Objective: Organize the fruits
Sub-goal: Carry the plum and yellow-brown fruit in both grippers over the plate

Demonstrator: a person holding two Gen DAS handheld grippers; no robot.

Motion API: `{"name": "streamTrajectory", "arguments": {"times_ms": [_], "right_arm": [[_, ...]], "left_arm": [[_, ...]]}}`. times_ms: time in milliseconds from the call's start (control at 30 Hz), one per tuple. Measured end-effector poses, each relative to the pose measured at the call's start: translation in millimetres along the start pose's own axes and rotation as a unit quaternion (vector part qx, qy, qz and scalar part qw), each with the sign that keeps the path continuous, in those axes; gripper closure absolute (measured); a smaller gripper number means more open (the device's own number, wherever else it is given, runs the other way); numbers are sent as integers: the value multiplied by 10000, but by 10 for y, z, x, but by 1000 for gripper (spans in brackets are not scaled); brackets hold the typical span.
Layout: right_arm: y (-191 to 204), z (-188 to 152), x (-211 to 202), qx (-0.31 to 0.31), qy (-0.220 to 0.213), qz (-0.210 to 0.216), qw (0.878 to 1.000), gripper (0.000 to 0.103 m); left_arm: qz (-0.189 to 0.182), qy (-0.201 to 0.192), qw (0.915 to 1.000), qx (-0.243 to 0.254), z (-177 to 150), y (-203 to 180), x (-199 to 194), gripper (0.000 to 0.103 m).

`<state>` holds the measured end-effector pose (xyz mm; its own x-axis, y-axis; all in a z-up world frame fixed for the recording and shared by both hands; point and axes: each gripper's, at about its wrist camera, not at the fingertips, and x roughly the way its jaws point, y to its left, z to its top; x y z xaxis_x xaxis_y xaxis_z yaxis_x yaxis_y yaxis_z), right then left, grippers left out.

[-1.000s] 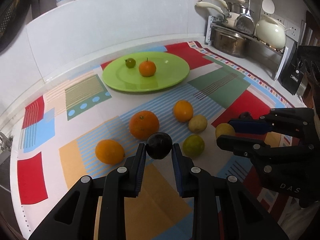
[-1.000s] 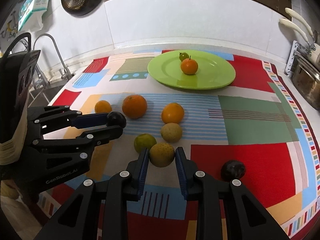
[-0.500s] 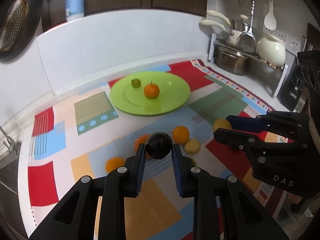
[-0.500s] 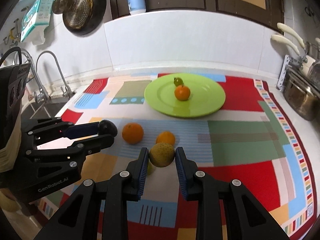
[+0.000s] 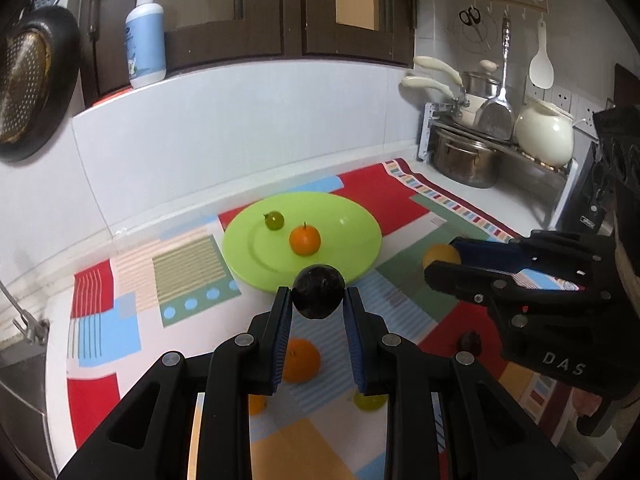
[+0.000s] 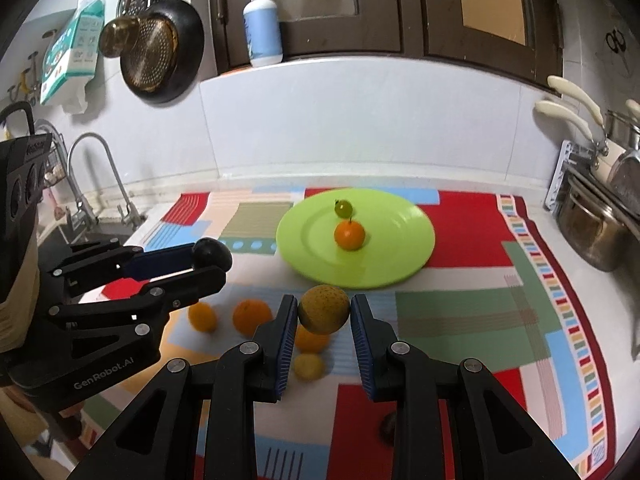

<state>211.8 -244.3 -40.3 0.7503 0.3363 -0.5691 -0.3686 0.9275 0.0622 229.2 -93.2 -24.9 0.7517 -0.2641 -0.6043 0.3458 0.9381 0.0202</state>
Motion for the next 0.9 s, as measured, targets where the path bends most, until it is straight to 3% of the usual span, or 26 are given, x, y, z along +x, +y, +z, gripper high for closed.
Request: {"name": "streamTrajectory", "arguments": {"times_ms": [400,900], "right_arm": [[-208,371,126,90,-226,-107,9996,74],[-495,792,580,533,-9,42,9986,74]], "left_arm": [[139,-182,9997,-122,346,94,196,77],[9,119,9984,-554,776,327,596,77]]}}
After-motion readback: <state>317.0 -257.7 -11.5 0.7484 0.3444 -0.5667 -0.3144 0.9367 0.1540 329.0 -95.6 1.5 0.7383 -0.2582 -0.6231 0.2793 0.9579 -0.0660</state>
